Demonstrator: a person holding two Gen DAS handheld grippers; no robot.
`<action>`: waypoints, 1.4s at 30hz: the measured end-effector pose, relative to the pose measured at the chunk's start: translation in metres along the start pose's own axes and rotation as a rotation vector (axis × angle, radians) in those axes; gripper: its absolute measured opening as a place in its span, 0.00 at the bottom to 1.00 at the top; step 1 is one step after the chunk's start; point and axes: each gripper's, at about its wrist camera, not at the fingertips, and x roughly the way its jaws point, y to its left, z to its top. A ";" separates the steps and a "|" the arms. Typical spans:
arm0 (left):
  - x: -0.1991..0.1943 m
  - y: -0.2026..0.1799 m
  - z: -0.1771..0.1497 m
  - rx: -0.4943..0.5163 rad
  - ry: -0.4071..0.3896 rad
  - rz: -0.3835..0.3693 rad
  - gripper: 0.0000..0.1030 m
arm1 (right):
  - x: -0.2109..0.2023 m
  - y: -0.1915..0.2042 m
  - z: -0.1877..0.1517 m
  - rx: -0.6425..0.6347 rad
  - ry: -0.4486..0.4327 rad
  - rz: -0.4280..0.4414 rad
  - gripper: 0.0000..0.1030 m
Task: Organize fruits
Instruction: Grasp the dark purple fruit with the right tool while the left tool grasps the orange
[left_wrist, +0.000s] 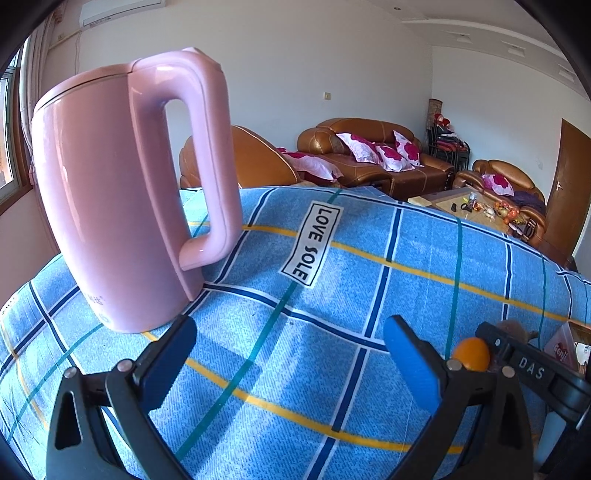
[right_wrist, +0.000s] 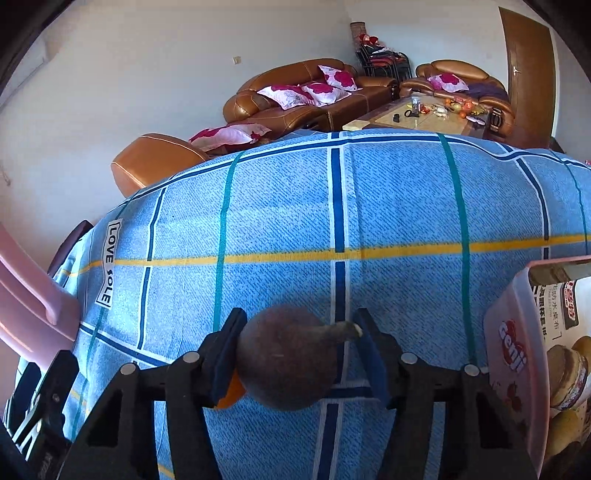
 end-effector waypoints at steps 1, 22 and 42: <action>-0.001 0.000 0.000 0.000 0.001 -0.001 1.00 | -0.002 0.001 -0.005 -0.006 0.000 0.015 0.51; -0.014 -0.046 -0.003 0.135 0.008 -0.357 0.98 | -0.107 -0.007 -0.069 -0.138 -0.204 0.027 0.48; 0.028 -0.109 -0.006 0.293 0.269 -0.395 0.37 | -0.103 -0.023 -0.064 -0.118 -0.198 0.018 0.48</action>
